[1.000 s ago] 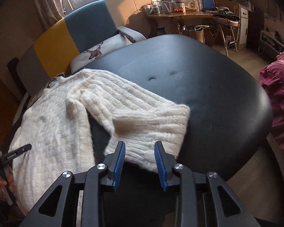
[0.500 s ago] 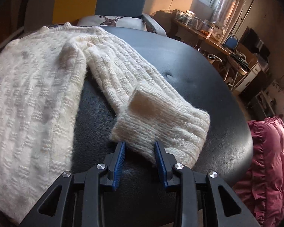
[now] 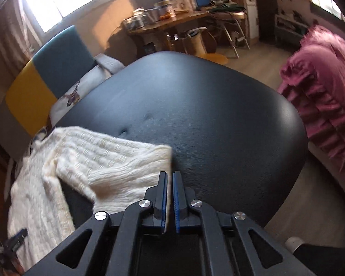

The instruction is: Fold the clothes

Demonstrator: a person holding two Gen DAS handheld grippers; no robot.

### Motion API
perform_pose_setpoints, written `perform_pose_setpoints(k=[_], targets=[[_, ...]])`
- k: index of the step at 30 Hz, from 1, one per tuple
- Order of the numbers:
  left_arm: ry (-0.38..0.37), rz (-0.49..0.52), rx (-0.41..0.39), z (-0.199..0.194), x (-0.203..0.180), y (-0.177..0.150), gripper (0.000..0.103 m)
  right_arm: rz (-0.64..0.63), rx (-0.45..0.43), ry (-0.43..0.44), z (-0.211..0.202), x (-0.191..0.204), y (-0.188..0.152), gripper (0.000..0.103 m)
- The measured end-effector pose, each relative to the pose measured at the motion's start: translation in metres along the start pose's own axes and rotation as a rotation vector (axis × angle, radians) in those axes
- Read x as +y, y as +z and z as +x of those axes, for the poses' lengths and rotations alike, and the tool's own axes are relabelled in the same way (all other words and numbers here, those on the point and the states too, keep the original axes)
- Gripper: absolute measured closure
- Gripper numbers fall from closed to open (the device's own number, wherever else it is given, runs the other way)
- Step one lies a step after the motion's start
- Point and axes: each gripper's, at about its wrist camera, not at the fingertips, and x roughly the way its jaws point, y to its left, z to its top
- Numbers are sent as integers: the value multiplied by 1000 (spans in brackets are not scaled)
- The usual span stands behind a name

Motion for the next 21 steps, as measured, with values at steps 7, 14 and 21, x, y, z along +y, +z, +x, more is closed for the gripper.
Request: perform_pose_setpoints(k=[7,14,21], targets=[[-110,-84,28,-6,10,8,72,-216,-7,10,-34,22,-27,75],[-142,-57,51,-7,-7,8,72,-735,25,-115,-17,113,-91,75],[-138,-24,60,-5,-14,4,71,-941,40,-328,40,129,-101,75]])
